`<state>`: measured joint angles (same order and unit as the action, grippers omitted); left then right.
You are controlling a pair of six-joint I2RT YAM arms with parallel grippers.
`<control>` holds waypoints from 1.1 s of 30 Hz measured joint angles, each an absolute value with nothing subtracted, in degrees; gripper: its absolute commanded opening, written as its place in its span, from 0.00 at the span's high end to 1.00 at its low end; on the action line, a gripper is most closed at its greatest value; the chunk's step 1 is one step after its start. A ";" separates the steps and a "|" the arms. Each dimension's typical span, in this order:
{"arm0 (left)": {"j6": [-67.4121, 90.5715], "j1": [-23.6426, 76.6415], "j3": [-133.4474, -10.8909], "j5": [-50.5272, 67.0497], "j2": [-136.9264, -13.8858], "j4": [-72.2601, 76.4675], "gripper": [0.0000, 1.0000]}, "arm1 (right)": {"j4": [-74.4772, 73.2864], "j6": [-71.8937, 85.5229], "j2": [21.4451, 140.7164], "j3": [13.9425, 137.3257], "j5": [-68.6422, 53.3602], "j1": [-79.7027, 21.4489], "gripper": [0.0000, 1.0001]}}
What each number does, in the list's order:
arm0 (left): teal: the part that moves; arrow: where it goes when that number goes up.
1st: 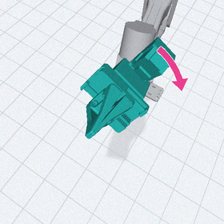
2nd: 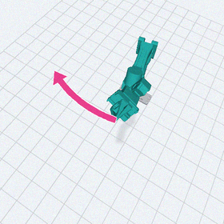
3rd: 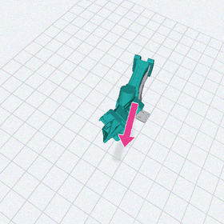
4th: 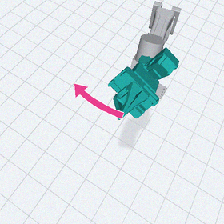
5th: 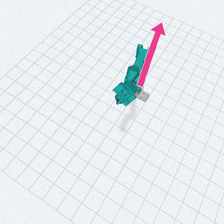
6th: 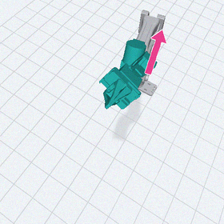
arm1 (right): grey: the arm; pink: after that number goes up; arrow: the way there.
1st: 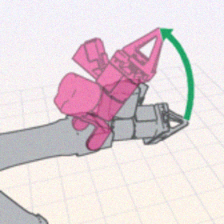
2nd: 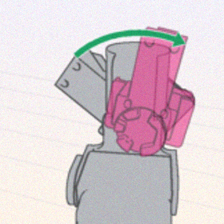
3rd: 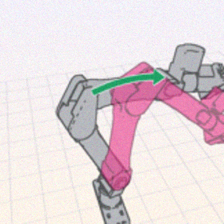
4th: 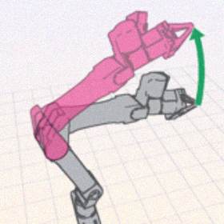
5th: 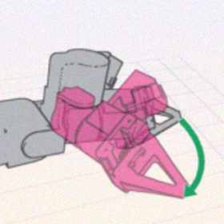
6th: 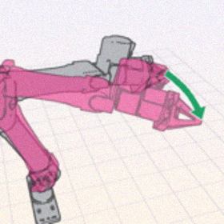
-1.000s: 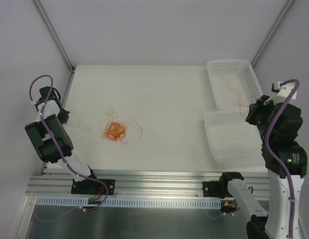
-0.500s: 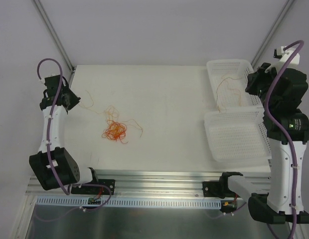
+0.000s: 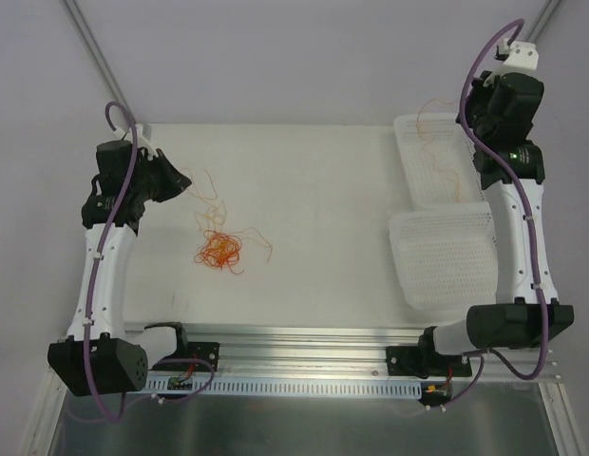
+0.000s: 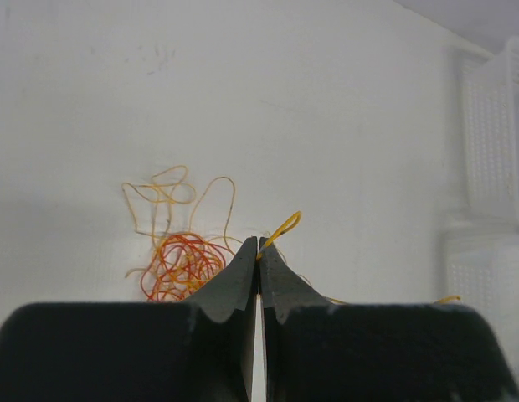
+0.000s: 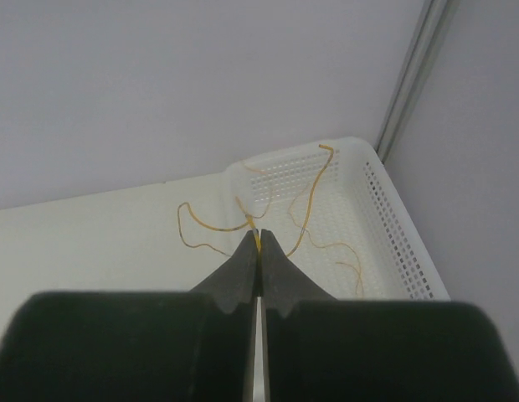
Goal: Untangle the cables
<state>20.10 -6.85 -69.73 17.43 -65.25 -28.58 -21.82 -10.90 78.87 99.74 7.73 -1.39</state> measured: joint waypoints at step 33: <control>16.78 7.20 -62.81 34.06 -58.74 -29.89 0.99 | -16.80 -4.27 80.84 76.23 -21.82 -17.28 0.17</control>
<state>16.78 7.20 -62.81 34.06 -58.74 -29.89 -16.80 -4.27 80.84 76.23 -21.82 -17.28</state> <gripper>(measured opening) 0.013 0.828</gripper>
